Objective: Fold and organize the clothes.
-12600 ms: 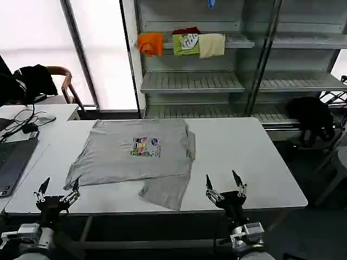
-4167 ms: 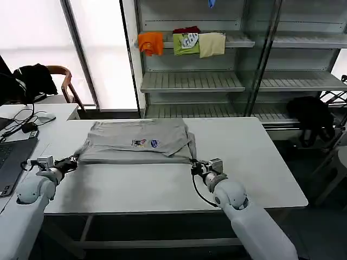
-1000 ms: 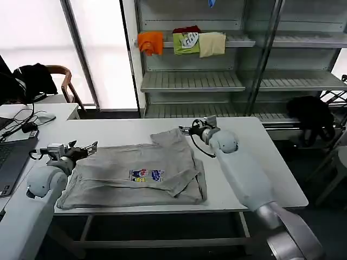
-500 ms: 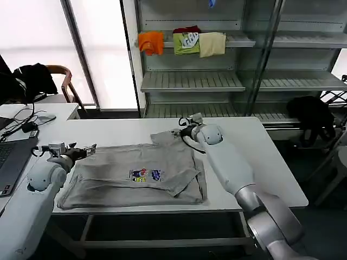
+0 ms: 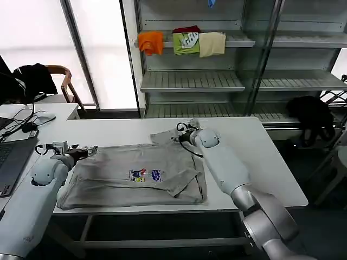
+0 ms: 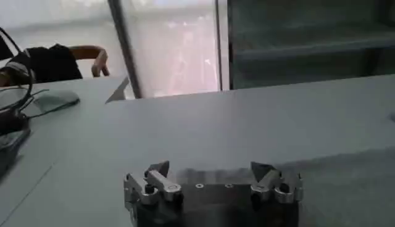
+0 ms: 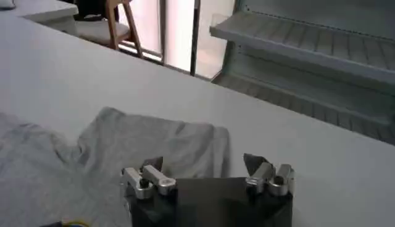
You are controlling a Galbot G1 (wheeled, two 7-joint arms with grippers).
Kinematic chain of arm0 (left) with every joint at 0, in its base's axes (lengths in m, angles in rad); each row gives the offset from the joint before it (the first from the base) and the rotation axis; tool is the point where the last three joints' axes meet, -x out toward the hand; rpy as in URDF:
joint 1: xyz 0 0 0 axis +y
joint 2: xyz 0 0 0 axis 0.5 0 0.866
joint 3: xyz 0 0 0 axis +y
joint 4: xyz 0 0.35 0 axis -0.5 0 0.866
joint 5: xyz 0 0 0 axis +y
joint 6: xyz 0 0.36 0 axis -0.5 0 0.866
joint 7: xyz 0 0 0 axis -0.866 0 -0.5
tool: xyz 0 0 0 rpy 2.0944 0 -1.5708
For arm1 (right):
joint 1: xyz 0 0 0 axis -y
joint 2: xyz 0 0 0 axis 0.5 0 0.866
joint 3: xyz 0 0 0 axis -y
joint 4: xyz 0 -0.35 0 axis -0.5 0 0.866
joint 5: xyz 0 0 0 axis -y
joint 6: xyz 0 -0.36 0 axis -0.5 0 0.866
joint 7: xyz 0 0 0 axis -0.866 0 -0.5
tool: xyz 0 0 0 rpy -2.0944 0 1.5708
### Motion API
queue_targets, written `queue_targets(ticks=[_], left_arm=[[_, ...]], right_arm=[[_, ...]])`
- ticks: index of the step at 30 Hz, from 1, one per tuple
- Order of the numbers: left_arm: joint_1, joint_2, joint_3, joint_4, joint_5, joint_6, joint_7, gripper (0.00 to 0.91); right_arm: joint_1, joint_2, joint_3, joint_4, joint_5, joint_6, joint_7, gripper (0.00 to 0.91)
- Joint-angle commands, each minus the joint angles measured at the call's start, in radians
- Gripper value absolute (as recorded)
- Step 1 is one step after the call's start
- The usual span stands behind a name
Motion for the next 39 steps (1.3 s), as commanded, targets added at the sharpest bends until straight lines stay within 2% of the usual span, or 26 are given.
queue_targets(ticks=[1,4,5,6,8,10,12,18,27,34,39], left_arm=[[-0.05,-0.014,-0.009,0.153,0.048,0.001,0.063,0.725],[-0.044,-0.014,-0.013,0.163,0.061,0.0,0.088,0.504],[-0.041,-0.014,-0.014,0.163,0.063,0.0,0.095,0.151],[-0.039,-0.015,-0.014,0.163,0.064,0.0,0.098,0.02],[-0.031,-0.018,-0.016,0.159,0.088,-0.001,0.12,0.02],[-0.019,-0.017,-0.018,0.144,0.096,-0.001,0.136,0.02],[-0.009,-0.013,-0.018,0.133,0.098,-0.001,0.154,0.02],[0.001,-0.005,-0.017,0.106,0.097,-0.001,0.176,0.02],[0.005,0.0,-0.024,0.038,0.047,-0.022,0.155,0.02],[0.041,0.016,-0.044,-0.077,-0.039,-0.028,0.109,0.01],[0.107,0.034,-0.086,-0.182,-0.094,-0.044,0.064,0.01]], right_arm=[[-0.004,0.005,-0.002,-0.01,-0.011,0.0,-0.005,0.806],[-0.016,0.003,0.0,0.009,-0.012,-0.011,-0.005,0.736],[-0.02,0.001,-0.001,0.017,-0.012,-0.013,-0.006,0.554],[-0.024,-0.001,-0.001,0.022,-0.012,-0.015,-0.007,0.423],[-0.033,-0.006,-0.002,0.031,-0.016,-0.019,-0.011,0.282],[-0.043,-0.014,-0.004,0.043,-0.024,-0.021,-0.019,0.202],[-0.045,-0.022,-0.004,0.048,-0.025,-0.02,-0.028,0.0],[-0.062,-0.041,-0.007,0.071,-0.033,-0.018,-0.046,0.0],[-0.052,-0.065,-0.009,0.159,-0.014,0.029,-0.055,0.0],[-0.074,-0.127,-0.072,0.312,0.071,0.027,-0.009,0.0],[-0.103,-0.197,-0.111,0.483,0.153,0.009,0.038,0.0]])
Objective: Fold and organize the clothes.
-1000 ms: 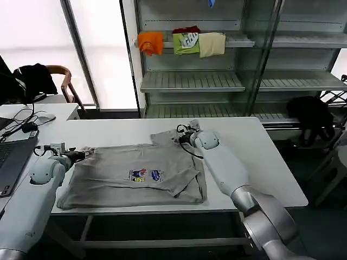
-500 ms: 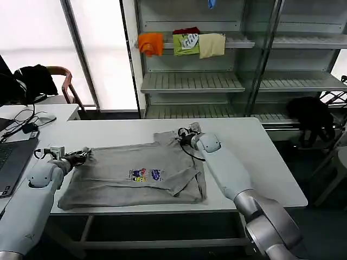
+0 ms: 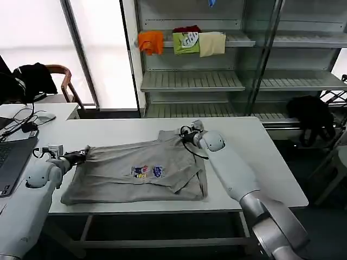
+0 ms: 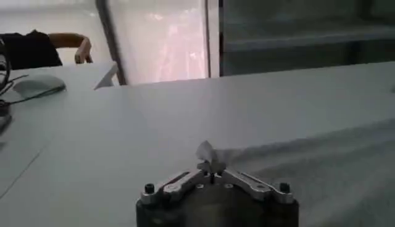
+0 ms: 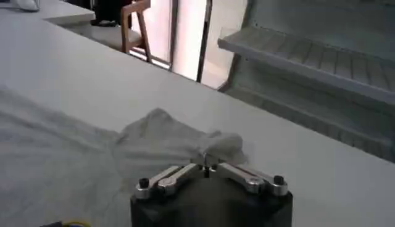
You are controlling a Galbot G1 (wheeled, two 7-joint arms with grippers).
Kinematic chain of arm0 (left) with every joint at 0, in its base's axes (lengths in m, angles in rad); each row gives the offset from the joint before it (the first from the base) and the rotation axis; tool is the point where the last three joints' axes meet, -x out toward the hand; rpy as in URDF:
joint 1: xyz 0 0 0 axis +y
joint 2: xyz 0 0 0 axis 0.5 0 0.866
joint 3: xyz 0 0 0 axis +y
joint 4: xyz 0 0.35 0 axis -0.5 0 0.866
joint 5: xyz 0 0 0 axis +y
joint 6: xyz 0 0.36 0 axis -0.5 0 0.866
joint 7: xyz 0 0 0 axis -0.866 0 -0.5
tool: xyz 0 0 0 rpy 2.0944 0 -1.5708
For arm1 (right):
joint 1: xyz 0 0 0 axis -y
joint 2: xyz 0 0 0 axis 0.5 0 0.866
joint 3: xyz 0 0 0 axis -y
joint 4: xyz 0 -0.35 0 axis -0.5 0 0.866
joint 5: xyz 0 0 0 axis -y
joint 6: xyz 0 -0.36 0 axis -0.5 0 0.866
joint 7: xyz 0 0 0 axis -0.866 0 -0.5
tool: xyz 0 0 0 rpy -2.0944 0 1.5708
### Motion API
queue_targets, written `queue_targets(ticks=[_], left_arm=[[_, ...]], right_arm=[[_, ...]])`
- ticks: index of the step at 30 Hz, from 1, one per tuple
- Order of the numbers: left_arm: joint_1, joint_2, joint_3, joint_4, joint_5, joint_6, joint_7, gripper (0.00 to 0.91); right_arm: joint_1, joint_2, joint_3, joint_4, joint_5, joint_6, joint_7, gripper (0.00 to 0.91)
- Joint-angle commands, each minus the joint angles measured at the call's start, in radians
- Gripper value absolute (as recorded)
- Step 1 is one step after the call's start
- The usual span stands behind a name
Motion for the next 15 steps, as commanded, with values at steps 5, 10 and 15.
queue_targets(ticks=[5,10,15], left_arm=[[0.153,0.031,-0.09,-0.248,-0.131,-0.046,-0.085,0.01],[0.263,0.048,-0.139,-0.321,-0.147,-0.092,-0.12,0.01],[0.33,0.041,-0.169,-0.382,-0.148,-0.102,-0.191,0.01]], right_arm=[[-0.074,-0.138,-0.072,0.391,0.168,-0.019,0.099,0.0],[-0.147,-0.204,-0.082,0.549,0.234,-0.021,0.204,0.0],[-0.226,-0.258,-0.064,0.653,0.254,-0.024,0.233,0.0]])
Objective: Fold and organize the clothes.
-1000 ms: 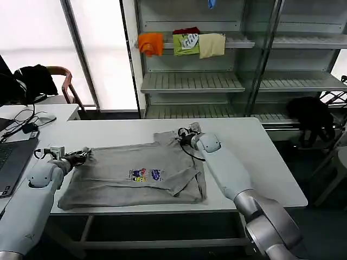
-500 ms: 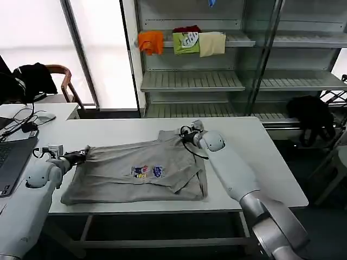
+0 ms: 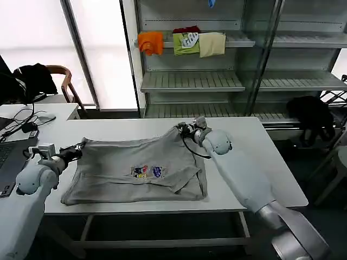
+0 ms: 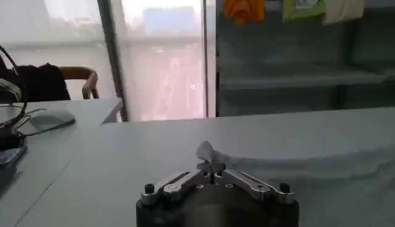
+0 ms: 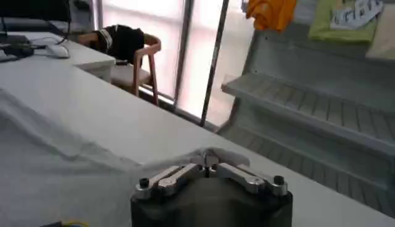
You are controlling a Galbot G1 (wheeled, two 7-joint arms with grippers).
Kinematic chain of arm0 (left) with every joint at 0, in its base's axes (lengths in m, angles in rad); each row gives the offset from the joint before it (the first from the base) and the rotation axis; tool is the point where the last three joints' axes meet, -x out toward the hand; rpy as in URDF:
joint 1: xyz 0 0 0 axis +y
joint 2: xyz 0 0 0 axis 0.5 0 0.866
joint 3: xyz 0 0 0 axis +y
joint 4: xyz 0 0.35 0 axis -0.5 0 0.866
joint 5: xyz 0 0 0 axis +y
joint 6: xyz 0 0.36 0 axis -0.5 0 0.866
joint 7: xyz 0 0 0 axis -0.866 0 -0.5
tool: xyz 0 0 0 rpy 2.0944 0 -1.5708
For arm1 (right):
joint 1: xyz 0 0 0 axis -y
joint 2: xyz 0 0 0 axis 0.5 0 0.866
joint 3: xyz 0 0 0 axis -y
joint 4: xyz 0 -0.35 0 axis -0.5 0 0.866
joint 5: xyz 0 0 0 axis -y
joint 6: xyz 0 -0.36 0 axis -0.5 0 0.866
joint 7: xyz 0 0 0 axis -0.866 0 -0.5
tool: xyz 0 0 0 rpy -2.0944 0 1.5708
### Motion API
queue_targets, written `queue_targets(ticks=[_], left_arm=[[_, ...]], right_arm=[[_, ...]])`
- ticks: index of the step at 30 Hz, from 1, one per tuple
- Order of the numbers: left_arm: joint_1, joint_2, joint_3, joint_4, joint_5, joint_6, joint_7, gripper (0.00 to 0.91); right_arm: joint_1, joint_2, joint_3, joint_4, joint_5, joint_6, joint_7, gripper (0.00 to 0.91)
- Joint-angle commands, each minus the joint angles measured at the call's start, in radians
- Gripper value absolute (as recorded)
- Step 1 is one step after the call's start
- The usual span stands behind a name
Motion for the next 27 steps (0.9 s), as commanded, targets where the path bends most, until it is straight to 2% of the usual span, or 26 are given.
queue_targets(ticks=[1,12,21,27], left_arm=[[0.192,0.001,-0.08,-0.186,-0.039,-0.042,-0.125,0.01],[0.332,-0.01,-0.148,-0.358,-0.014,0.037,-0.231,0.01],[0.376,-0.017,-0.162,-0.364,0.035,0.042,-0.26,0.02],[0.392,-0.022,-0.154,-0.366,0.053,0.041,-0.258,0.02]], right_arm=[[-0.13,-0.115,-0.003,0.292,0.087,-0.007,0.1,0.0],[-0.368,-0.224,0.057,0.478,0.081,-0.008,0.106,0.0],[-0.463,-0.261,0.09,0.56,0.078,-0.006,0.108,0.0],[-0.527,-0.286,0.108,0.593,0.061,0.005,0.091,0.0]])
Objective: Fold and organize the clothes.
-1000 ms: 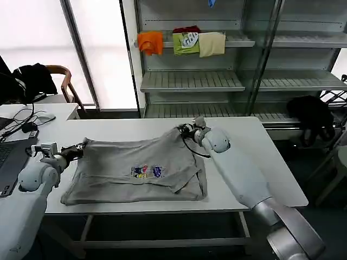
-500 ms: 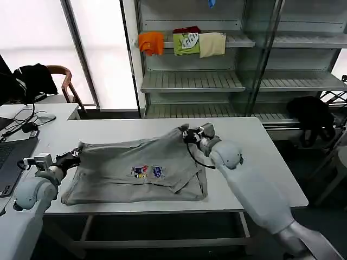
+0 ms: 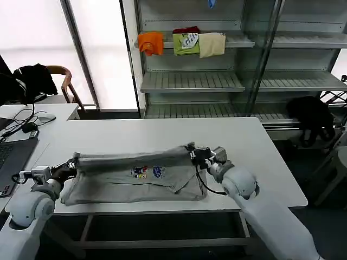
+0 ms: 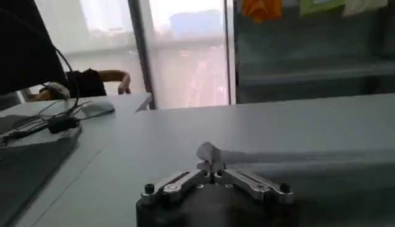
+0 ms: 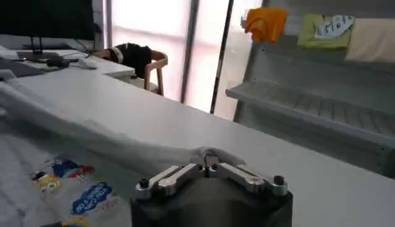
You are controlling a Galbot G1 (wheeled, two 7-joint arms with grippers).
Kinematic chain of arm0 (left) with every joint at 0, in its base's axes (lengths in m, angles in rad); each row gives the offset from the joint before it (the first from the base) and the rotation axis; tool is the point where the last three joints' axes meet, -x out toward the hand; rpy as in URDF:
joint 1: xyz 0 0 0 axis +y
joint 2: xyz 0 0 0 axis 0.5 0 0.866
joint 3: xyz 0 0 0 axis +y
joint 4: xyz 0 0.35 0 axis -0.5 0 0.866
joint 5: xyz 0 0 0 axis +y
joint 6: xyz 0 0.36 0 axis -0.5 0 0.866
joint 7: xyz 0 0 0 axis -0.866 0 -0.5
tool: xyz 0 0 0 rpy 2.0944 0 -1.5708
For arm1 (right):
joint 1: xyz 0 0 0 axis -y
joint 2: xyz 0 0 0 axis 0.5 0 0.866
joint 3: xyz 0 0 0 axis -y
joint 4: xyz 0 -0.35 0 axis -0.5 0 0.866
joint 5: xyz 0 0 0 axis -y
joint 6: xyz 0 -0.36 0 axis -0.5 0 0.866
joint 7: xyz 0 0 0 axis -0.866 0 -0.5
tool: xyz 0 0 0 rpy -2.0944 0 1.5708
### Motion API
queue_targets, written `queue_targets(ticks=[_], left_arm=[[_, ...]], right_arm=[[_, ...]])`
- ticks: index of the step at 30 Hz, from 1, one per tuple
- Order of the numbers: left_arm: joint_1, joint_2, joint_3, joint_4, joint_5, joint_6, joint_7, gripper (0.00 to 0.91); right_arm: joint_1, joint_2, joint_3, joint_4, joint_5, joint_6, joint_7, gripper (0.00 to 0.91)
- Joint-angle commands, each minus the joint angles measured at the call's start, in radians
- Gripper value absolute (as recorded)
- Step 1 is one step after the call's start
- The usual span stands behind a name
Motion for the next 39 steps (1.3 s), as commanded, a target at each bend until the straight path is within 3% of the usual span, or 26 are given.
queue_targets(ticks=[1,8,9,10,12,14,16,17,18,19,20,27,28,32,36,39], left_arm=[[0.066,-0.005,-0.011,-0.054,0.044,0.011,-0.036,0.02],[0.087,-0.01,0.009,-0.057,0.077,0.012,-0.032,0.05],[0.088,-0.011,0.012,-0.055,0.084,0.013,-0.032,0.05],[0.088,-0.011,0.014,-0.051,0.093,0.013,-0.033,0.05],[0.091,-0.012,0.017,-0.044,0.115,0.013,-0.033,0.05],[0.1,-0.011,0.017,-0.042,0.13,0.013,-0.034,0.05],[0.108,-0.01,0.018,-0.042,0.143,0.013,-0.033,0.06],[0.113,-0.009,0.019,-0.043,0.15,0.013,-0.033,0.151],[0.118,-0.009,0.019,-0.043,0.154,0.013,-0.034,0.554],[0.118,-0.009,0.02,-0.044,0.161,0.014,-0.034,0.806],[0.125,-0.007,0.021,-0.045,0.169,0.017,-0.035,0.907],[0.137,0.034,0.025,-0.047,0.226,0.017,-0.021,0.907],[0.14,0.043,0.024,-0.049,0.238,0.016,-0.018,0.907],[0.165,0.087,0.008,-0.063,0.295,0.003,0.002,0.907],[0.188,0.081,-0.065,-0.113,0.301,-0.008,0.003,0.907],[0.216,0.058,-0.12,-0.177,0.293,-0.015,0.002,0.907]], right_arm=[[-0.13,-0.048,0.023,0.101,-0.003,0.005,-0.001,0.0],[-0.167,-0.056,0.038,0.099,-0.007,0.018,0.013,0.0],[-0.172,-0.053,0.038,0.094,-0.009,0.02,0.02,0.131],[-0.174,-0.052,0.039,0.093,-0.009,0.021,0.023,0.433],[-0.19,-0.041,0.041,0.089,-0.01,0.021,0.052,0.494],[-0.202,-0.037,0.039,0.092,-0.009,0.022,0.069,0.655],[-0.212,-0.035,0.034,0.097,-0.008,0.023,0.09,0.736],[-0.222,-0.031,0.031,0.103,-0.007,0.022,0.109,0.907],[-0.227,-0.028,0.03,0.108,-0.006,0.021,0.132,0.907],[-0.232,-0.025,0.029,0.112,-0.002,0.02,0.146,0.907],[-0.238,-0.021,0.025,0.121,0.008,0.016,0.19,0.907],[-0.262,-0.01,0.022,0.174,0.08,-0.063,0.394,0.907],[-0.267,-0.012,0.023,0.193,0.101,-0.069,0.447,0.907],[-0.274,-0.024,0.033,0.239,0.102,-0.07,0.532,0.907],[-0.296,-0.03,0.077,0.289,0.093,-0.069,0.589,0.907],[-0.323,-0.039,0.115,0.326,0.021,-0.035,0.574,0.907]])
